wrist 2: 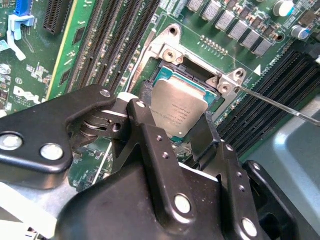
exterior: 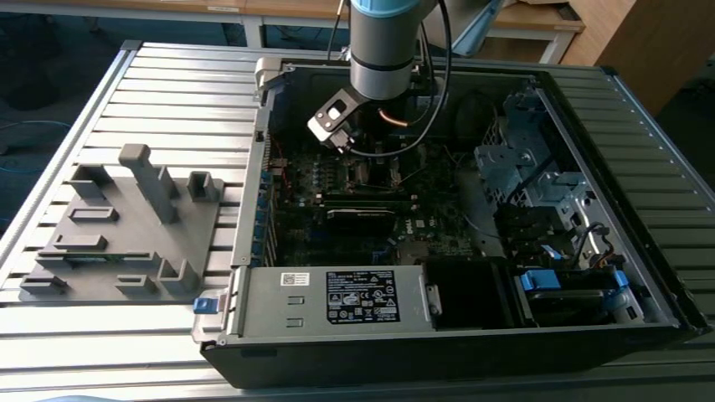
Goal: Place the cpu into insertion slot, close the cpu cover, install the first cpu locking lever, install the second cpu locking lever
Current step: 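Place the cpu into insertion slot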
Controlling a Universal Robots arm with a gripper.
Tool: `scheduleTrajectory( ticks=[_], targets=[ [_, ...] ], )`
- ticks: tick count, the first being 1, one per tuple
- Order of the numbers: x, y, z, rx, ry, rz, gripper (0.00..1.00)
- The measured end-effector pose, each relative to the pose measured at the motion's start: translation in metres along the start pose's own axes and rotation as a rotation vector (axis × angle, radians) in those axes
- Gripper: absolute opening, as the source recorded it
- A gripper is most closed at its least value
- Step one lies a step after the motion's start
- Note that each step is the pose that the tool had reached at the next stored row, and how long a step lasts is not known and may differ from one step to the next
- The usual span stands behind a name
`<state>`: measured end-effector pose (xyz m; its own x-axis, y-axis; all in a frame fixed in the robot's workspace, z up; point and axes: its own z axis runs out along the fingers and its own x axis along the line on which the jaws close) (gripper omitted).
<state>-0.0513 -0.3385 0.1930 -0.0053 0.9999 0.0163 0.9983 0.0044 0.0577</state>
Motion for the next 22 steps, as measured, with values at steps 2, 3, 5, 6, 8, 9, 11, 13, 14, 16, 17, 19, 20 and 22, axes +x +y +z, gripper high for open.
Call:
scheduleTrajectory(
  ticks=[2,3,5,6,8,9,11,13,14,16,17,19,20,22],
  targets=[
    [0.0000,0.0000,-0.0001,0.0001,-0.0003,0.000,0.54],
    [0.0000,0.0000,-0.0001,-0.0002,-0.0003,0.000,0.54],
    [-0.0001,0.0000,-0.0001,-0.0023,-0.0003,0.000,0.54],
    [-0.0001,0.0000,-0.0001,-0.0029,-0.0003,0.000,0.54],
    [-0.0001,0.0000,0.0000,-0.0035,-0.0005,0.000,0.54],
    [-0.0001,-0.0001,0.0001,-0.0036,-0.0006,0.000,0.54],
    [-0.0001,-0.0001,0.0004,-0.0036,-0.0006,0.001,0.54],
    [-0.0001,-0.0001,0.0006,-0.0046,-0.0007,0.001,0.54],
    [-0.0001,-0.0001,0.0007,-0.0052,-0.0006,0.001,0.54],
    [-0.0001,-0.0001,0.0008,-0.0060,-0.0005,0.001,0.54],
    [-0.0001,-0.0001,0.0008,-0.0060,-0.0005,0.001,0.54],
    [-0.0001,-0.0001,0.0009,-0.0060,-0.0006,0.001,0.54],
    [-0.0001,-0.0001,0.0009,-0.0061,-0.0005,0.001,0.54],
    [-0.0001,-0.0001,0.0009,-0.0061,-0.0004,0.001,0.54]
  ],
)
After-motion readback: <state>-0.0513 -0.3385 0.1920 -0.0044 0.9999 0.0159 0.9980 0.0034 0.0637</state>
